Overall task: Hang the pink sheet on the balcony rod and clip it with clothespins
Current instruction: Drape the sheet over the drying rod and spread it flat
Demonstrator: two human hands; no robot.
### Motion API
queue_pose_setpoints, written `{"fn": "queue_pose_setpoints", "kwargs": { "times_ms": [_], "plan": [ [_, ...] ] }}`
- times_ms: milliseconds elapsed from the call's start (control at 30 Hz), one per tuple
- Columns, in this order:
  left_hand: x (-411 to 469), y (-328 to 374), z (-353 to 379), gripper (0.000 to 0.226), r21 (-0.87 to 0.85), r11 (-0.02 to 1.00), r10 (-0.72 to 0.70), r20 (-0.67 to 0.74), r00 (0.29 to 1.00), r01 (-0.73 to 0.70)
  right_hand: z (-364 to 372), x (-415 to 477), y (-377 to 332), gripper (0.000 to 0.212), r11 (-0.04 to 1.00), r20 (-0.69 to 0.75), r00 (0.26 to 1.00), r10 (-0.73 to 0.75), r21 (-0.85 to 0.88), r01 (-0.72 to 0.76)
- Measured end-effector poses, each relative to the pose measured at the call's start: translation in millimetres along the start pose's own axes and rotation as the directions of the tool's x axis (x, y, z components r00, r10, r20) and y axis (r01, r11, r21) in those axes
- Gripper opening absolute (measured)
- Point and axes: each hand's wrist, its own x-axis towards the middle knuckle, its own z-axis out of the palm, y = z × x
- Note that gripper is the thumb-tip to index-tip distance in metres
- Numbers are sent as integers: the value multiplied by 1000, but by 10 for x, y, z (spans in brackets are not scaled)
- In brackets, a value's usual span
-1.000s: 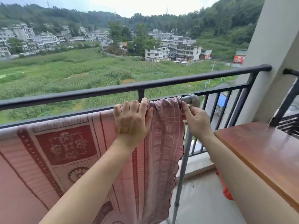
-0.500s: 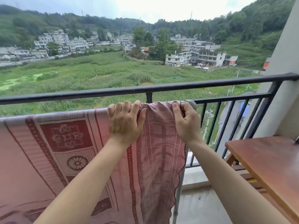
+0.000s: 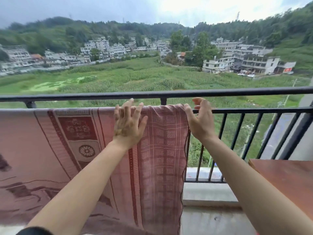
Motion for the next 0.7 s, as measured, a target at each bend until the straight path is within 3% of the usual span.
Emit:
{"fn": "queue_pose_setpoints", "kwargs": {
  "times_ms": [67,133,233,300,433,533,700],
  "plan": [
    [18,-68,-63,45,-40,998,39,-38,999,-41,35,158,-93,60,993,145,984,-104,-41,111],
    [55,-219,-149,45,-7,1000,12,-15,1000,-12,60,318,-214,72,981,366,919,-147,-62,182],
    [146,-457,-276,61,137,987,-117,216,969,88,90,468,-280,64,974,552,826,-113,-105,203],
    [213,-525,-291,64,193,978,-138,304,943,81,65,517,-217,54,984,536,838,-99,-70,161],
    [233,-411,-187,65,191,978,-141,283,949,88,49,410,-25,39,990,454,888,-77,137,17],
    [175,-340,-162,62,192,976,-163,314,936,105,91,341,106,46,984,358,932,-50,176,-15],
    [232,-452,-403,79,81,974,-228,350,909,213,318,363,107,53,994,178,984,23,101,-42]
  ]
}}
